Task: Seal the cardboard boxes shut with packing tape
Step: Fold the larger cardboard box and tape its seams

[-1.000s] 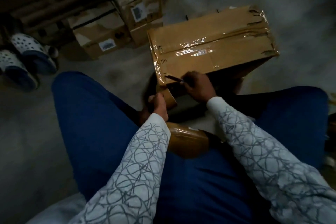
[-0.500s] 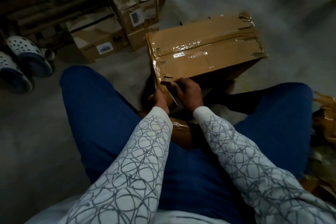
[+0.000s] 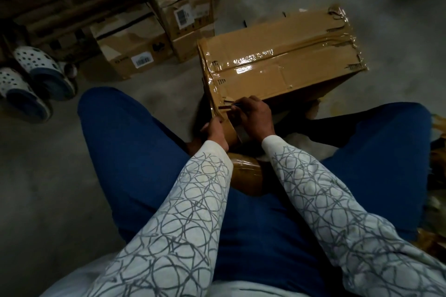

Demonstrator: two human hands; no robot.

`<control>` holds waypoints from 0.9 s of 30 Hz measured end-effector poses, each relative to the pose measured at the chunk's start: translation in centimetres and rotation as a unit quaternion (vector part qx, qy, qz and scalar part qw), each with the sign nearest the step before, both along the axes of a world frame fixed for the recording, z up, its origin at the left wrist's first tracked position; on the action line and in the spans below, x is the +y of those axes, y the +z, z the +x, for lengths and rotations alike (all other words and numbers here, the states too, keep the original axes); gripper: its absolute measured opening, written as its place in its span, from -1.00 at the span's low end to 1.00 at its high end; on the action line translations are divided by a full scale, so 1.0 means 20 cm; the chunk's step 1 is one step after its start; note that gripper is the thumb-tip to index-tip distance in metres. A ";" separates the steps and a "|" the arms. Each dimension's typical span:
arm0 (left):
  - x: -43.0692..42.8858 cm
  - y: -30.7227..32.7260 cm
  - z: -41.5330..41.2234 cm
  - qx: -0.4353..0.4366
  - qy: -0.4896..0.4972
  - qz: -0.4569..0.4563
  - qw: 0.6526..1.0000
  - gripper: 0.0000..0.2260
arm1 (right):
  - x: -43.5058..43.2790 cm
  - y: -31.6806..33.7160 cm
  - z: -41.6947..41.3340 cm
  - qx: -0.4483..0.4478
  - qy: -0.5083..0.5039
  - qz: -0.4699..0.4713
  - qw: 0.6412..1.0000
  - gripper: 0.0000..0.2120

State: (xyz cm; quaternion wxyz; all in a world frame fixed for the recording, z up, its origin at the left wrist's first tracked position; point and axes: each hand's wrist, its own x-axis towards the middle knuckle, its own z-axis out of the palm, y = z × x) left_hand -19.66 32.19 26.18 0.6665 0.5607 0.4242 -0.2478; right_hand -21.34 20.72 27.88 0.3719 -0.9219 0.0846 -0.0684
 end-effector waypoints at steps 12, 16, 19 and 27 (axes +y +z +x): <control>0.01 0.04 -0.03 -0.008 0.036 0.008 0.999 -0.53 | 0.01 0.00 -0.02 0.016 0.032 -0.039 0.999 -0.89; 0.00 0.09 -0.03 -0.014 0.037 0.004 0.999 -0.55 | 0.01 0.01 -0.03 0.005 0.047 -0.072 0.996 -0.87; 0.00 0.04 -0.01 -0.016 0.051 -0.005 0.999 -0.53 | 0.01 0.01 -0.03 -0.014 0.070 -0.104 0.992 -0.86; -0.01 -0.03 -0.01 -0.014 0.044 0.025 0.999 -0.44 | 0.03 0.01 -0.03 -0.025 0.113 -0.157 0.981 -0.94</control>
